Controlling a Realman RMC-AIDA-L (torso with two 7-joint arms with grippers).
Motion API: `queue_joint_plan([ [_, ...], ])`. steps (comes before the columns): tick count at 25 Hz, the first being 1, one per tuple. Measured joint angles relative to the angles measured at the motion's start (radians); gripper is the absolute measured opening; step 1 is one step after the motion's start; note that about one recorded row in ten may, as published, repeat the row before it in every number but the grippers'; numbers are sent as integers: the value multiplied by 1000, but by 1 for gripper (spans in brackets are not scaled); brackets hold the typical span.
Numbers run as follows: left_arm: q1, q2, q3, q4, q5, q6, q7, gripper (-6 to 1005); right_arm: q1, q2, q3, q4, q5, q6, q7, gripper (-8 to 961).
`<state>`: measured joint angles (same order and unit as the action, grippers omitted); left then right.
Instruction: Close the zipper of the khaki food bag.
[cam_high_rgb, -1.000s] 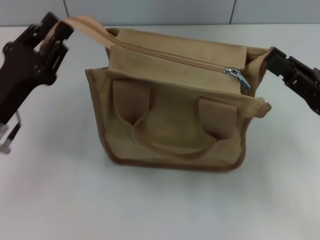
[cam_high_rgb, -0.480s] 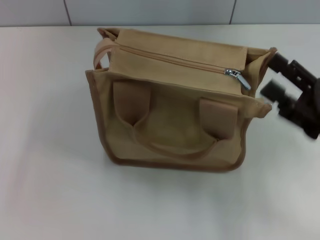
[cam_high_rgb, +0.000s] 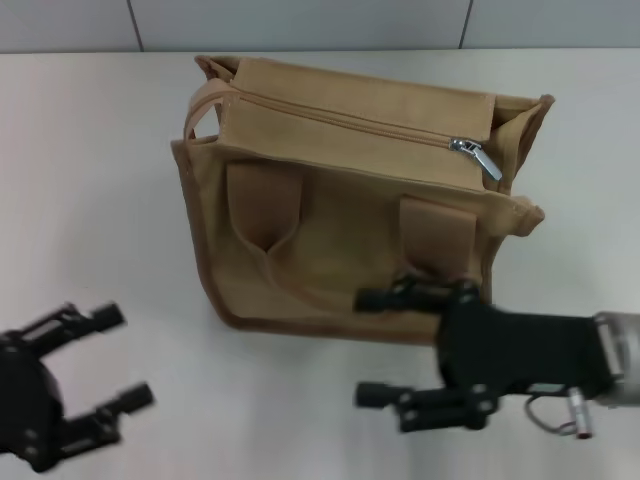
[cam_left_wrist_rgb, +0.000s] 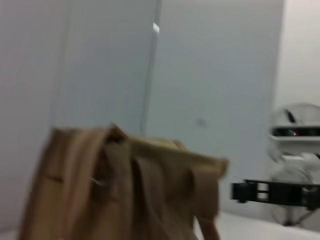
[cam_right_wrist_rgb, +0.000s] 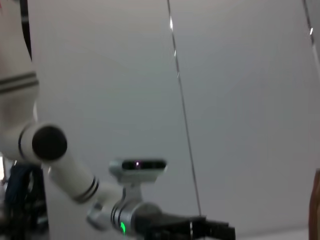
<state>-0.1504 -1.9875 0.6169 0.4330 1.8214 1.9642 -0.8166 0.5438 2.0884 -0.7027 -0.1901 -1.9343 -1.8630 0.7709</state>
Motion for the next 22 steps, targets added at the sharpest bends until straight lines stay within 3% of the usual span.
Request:
queue_joint_plan([
  [7, -60, -16, 0, 8, 138, -27, -4, 797, 27, 1, -38, 40, 0, 80, -1, 796],
  [22, -64, -25, -1, 18, 142, -33, -3, 797, 27, 1, -40, 40, 6, 83, -2, 796],
])
